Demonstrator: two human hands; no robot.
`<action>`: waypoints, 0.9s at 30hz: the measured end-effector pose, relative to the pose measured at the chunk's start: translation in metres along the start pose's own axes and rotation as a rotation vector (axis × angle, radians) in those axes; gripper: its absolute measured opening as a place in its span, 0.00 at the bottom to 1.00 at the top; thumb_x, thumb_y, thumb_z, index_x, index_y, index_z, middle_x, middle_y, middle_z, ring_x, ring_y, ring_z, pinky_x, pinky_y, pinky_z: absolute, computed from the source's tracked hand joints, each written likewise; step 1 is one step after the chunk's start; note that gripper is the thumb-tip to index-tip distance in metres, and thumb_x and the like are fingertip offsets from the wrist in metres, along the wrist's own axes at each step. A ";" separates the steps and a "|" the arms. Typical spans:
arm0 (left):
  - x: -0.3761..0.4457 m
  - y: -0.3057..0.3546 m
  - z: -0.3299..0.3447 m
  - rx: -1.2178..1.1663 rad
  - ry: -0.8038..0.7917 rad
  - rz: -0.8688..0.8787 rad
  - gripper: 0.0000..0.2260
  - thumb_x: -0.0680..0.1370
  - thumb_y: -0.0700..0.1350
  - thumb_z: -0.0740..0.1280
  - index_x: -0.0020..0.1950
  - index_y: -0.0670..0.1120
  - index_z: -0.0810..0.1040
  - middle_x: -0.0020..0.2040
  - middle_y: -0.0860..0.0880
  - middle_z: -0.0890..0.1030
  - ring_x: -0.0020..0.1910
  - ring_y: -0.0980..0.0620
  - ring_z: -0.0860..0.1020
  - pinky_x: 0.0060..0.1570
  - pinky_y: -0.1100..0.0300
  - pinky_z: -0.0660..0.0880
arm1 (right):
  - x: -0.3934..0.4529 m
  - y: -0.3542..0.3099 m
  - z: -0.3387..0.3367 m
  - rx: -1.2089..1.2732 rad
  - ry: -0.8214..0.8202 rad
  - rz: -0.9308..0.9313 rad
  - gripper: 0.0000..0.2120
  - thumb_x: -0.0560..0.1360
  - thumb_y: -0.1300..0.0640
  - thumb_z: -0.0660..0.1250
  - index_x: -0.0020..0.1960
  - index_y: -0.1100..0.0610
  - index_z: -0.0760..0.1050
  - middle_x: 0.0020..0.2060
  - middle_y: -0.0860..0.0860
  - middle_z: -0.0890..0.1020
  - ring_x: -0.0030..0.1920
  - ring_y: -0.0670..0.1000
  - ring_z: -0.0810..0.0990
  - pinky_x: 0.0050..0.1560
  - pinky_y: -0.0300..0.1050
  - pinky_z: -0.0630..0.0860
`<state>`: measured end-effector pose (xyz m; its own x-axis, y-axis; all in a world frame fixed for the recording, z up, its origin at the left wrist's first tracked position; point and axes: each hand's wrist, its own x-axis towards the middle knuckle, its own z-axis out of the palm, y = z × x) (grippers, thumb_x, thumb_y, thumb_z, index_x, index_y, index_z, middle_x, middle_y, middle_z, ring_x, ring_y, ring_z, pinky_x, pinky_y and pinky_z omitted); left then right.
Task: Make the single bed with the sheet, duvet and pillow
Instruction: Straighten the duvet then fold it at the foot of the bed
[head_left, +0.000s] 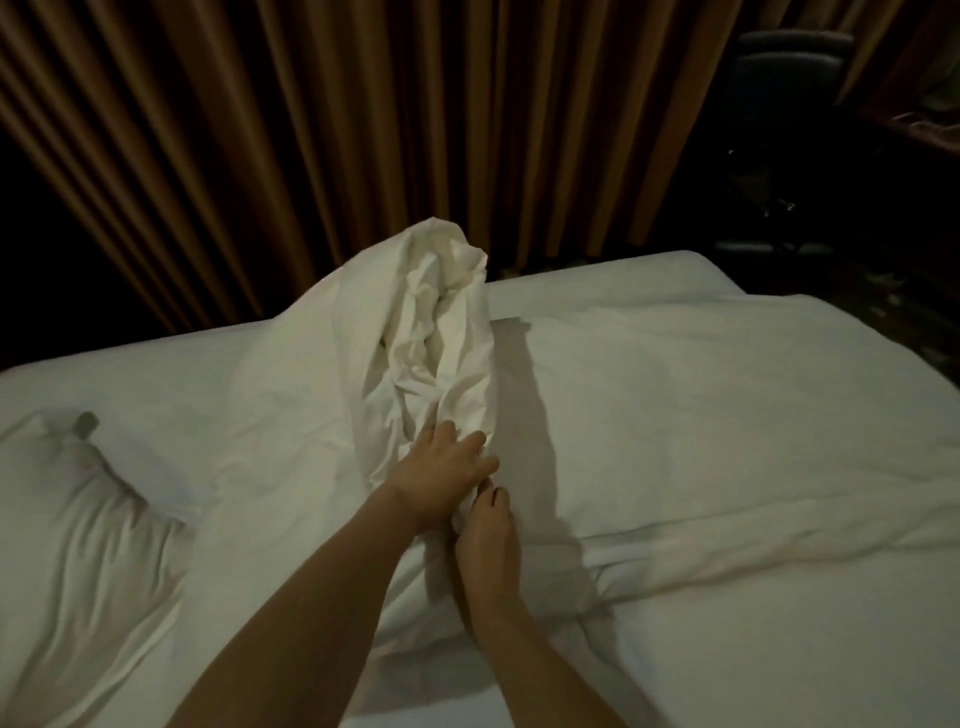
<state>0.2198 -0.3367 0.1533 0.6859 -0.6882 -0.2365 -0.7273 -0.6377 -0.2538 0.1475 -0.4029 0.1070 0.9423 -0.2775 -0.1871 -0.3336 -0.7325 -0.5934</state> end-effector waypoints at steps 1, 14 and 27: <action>-0.007 0.001 0.003 0.000 0.025 0.008 0.16 0.77 0.40 0.63 0.65 0.46 0.69 0.61 0.43 0.70 0.58 0.39 0.70 0.64 0.41 0.63 | -0.004 -0.001 0.006 -0.009 -0.014 0.009 0.19 0.81 0.61 0.53 0.72 0.57 0.60 0.62 0.53 0.71 0.61 0.51 0.73 0.58 0.41 0.70; -0.052 -0.014 0.033 -0.156 0.316 -0.042 0.18 0.52 0.40 0.79 0.36 0.43 0.75 0.35 0.44 0.75 0.30 0.43 0.74 0.31 0.53 0.75 | -0.028 -0.030 0.027 -0.046 0.203 -0.151 0.12 0.67 0.60 0.54 0.44 0.59 0.74 0.36 0.51 0.77 0.31 0.49 0.78 0.29 0.36 0.72; -0.007 0.037 0.049 -0.119 0.189 -0.026 0.18 0.50 0.44 0.80 0.35 0.45 0.78 0.34 0.46 0.77 0.31 0.45 0.76 0.33 0.56 0.77 | 0.001 0.049 0.022 -0.191 -0.118 -0.210 0.12 0.69 0.60 0.67 0.53 0.59 0.76 0.44 0.51 0.78 0.41 0.46 0.80 0.40 0.32 0.72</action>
<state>0.1894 -0.3387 0.0991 0.6960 -0.7164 -0.0486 -0.7148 -0.6848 -0.1421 0.1329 -0.4250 0.0604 0.9843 -0.0417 -0.1718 -0.1195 -0.8730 -0.4729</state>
